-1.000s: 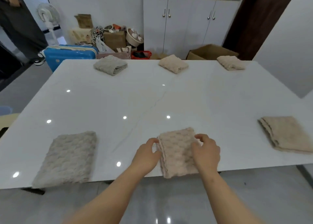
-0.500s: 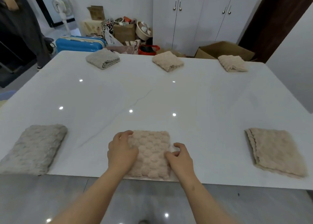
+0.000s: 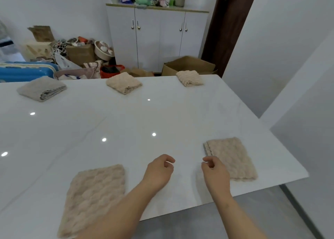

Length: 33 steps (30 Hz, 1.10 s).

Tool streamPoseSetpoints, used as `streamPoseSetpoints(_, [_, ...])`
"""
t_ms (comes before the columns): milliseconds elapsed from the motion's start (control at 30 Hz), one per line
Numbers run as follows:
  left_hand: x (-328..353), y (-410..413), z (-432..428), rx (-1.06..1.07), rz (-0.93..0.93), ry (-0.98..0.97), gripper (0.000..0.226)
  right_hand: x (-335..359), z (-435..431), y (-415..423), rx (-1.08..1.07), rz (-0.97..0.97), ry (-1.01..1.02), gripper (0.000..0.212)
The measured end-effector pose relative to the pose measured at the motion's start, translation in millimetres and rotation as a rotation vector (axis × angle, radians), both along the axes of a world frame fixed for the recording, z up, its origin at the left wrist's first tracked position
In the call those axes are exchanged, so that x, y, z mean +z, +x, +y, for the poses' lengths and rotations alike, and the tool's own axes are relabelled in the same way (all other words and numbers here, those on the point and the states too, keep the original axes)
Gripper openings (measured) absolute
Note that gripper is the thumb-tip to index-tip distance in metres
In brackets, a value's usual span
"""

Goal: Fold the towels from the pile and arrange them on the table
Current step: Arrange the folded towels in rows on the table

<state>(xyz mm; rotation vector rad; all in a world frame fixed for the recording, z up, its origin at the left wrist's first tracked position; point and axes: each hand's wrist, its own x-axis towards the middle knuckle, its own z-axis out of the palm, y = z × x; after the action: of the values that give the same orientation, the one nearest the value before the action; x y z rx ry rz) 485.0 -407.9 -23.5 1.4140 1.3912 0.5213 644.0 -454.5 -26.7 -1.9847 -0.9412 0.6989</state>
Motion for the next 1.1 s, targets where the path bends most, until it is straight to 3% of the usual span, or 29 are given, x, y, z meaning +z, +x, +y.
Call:
streamPoseSetpoints(167, [-11.6, 87.9, 5.4, 0.008, -0.019, -0.101, 0.023, -3.2, 1.1, 86.5, -0.09, -0.175, -0.008, 0.025])
streamPoseSetpoints(267, [-18.0, 133.5, 6.3, 0.1, -0.03, -0.194, 0.042, -8.6, 2.6, 136.5, -0.099, -0.318, -0.162, 0.033])
streamPoseSetpoints(400, [-21.6, 175.5, 7.8, 0.23, -0.109, -0.307, 0.057, -20.2, 8.4, 177.9, 0.11, -0.021, -0.184, 0.05])
streamPoseSetpoints(600, [-24.0, 180.6, -8.6, 0.37, -0.226, -0.327, 0.029, -30.6, 10.0, 185.4, 0.297, 0.174, -0.165, 0.045])
streamPoseSetpoints(867, [-36.0, 174.7, -28.8, 0.243, 0.089, -0.167, 0.015, -33.2, -3.8, 196.7, 0.297, 0.273, -0.225, 0.043])
streamPoseSetpoints(1100, [-37.7, 177.7, -25.5, 0.232, 0.233, -0.093, 0.027, -35.6, -4.4, 195.9, 0.283, 0.244, -0.192, 0.044])
